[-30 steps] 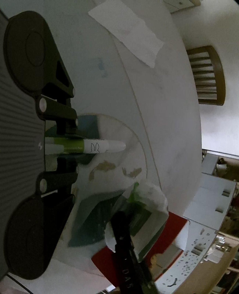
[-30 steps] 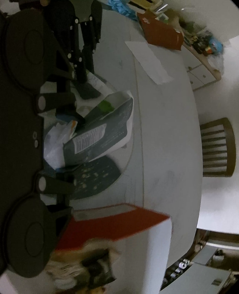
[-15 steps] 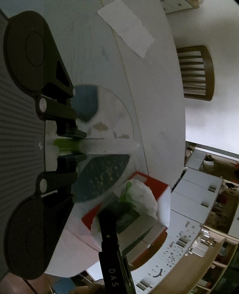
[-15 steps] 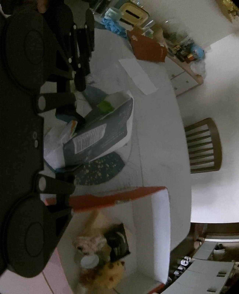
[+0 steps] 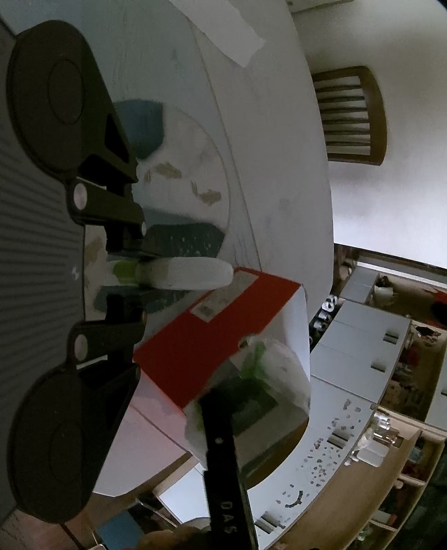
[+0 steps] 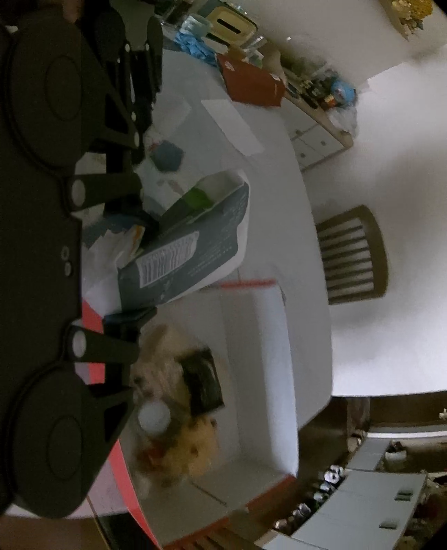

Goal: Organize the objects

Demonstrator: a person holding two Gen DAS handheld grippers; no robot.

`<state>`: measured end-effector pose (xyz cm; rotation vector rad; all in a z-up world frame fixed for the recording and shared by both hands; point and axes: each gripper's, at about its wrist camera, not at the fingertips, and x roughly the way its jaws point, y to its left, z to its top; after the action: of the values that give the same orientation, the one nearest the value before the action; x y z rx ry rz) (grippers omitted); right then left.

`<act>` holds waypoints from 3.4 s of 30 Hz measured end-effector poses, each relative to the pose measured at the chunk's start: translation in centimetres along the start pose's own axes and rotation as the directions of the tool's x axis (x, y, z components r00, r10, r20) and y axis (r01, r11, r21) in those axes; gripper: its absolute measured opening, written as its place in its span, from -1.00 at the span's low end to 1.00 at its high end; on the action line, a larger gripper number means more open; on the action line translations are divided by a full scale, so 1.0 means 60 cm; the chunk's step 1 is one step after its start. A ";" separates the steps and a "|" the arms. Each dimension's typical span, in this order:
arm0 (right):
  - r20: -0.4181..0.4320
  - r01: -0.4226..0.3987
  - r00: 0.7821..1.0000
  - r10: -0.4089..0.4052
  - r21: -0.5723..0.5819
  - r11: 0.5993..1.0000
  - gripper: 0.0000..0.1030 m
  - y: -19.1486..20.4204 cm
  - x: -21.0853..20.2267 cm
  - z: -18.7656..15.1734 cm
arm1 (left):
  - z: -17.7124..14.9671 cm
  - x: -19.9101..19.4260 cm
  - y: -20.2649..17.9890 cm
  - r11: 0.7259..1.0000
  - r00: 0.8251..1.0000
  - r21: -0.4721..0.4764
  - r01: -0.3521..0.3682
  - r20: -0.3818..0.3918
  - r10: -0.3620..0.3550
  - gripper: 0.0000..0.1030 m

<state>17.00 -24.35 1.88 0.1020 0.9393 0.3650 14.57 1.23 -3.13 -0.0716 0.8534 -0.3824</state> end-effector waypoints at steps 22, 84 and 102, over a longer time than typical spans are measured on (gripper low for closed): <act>0.054 0.191 0.980 -0.192 0.025 0.981 -0.13 -0.214 -0.021 0.018 | 0.124 0.033 -0.181 0.994 0.992 0.072 0.086 0.085 -0.092 -0.68; 0.120 0.126 0.987 -0.107 -0.166 0.978 0.69 -0.198 -0.084 -0.024 | 0.114 0.122 -0.276 0.989 1.000 0.144 0.005 0.021 -0.009 -0.66; 0.273 0.088 0.960 -0.056 -0.106 0.990 0.99 -0.182 -0.143 -0.056 | 0.088 0.037 -0.269 0.996 0.989 0.090 -0.010 0.150 -0.004 0.53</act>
<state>12.57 -37.82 3.87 0.0092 0.6487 0.3285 15.02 -15.05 2.18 -0.0147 0.6868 -0.4074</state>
